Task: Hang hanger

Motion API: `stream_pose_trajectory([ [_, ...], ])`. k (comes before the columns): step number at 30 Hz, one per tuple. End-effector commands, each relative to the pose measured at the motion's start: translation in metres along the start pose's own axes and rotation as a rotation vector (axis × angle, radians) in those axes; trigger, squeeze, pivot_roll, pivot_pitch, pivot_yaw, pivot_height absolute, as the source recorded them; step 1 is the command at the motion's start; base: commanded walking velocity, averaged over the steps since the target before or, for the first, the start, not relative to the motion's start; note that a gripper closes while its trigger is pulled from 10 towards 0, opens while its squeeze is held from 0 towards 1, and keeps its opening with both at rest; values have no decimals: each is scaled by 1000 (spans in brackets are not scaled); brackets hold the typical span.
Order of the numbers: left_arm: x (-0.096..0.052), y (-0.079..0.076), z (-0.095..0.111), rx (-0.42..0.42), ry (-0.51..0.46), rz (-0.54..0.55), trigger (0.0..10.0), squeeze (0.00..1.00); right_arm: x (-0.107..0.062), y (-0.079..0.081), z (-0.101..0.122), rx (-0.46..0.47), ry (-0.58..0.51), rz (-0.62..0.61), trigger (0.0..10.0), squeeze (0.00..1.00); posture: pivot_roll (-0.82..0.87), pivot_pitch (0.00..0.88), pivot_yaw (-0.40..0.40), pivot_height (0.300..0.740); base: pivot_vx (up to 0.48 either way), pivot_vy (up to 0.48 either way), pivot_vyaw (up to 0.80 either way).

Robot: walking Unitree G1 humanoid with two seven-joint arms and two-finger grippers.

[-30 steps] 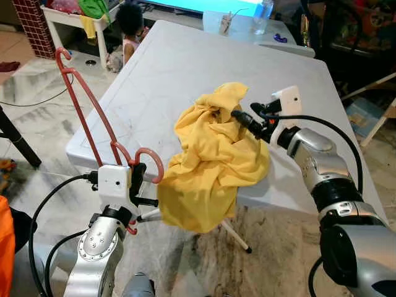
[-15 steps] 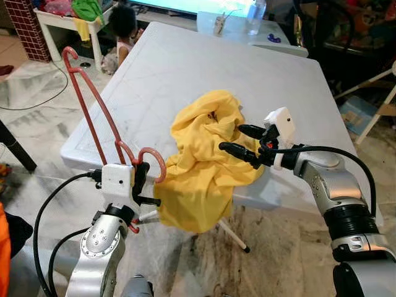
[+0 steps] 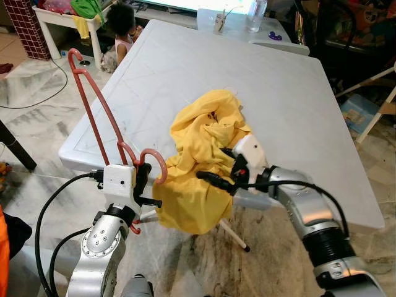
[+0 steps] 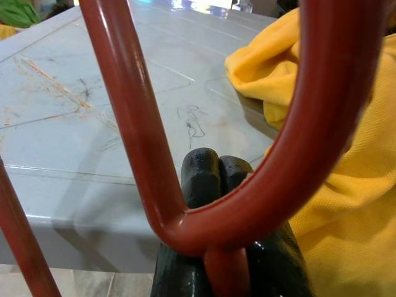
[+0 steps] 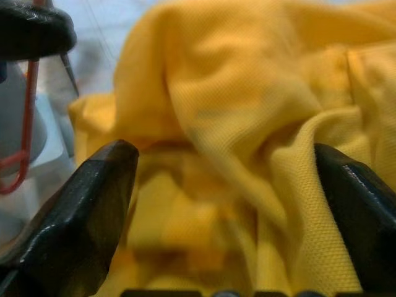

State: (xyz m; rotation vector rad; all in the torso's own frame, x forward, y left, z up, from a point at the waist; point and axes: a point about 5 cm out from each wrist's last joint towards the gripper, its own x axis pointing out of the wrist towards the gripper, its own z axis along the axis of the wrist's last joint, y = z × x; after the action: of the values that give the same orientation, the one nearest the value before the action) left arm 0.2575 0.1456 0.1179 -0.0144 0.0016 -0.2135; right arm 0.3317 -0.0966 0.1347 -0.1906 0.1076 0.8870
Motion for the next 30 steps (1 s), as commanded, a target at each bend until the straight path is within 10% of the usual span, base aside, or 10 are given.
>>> stream_pose_trajectory([
  [1,1,-4,0,-4,-8,-13,10000,0,2,-8,-2,-12,-1,-134,10000,0,257,136,-141,740,0,0,0],
  [3,2,-4,0,-5,-9,-13,10000,0,4,-9,-3,-12,1,-200,10000,0,257,136,-141,740,0,0,0],
  [4,2,-4,0,-6,-11,-13,10000,0,6,-10,-6,0,5,-276,2784,0,258,135,-141,740,0,0,0],
  [5,2,-4,0,-6,-11,-13,10000,0,6,-10,-6,0,5,-276,2784,0,258,135,-141,740,0,0,0],
  [6,2,-4,1,-6,-13,-13,10000,0,6,-10,-12,36,22,-339,0,0,258,134,-142,740,0,0,0],
  [23,4,-4,1,-2,-18,-20,10000,0,7,-24,-45,238,152,-496,0,0,251,133,-130,740,0,0,0],
  [30,6,-5,2,-2,-20,-25,10000,0,18,-42,-26,418,84,-606,0,0,249,133,-132,740,0,0,0],
])
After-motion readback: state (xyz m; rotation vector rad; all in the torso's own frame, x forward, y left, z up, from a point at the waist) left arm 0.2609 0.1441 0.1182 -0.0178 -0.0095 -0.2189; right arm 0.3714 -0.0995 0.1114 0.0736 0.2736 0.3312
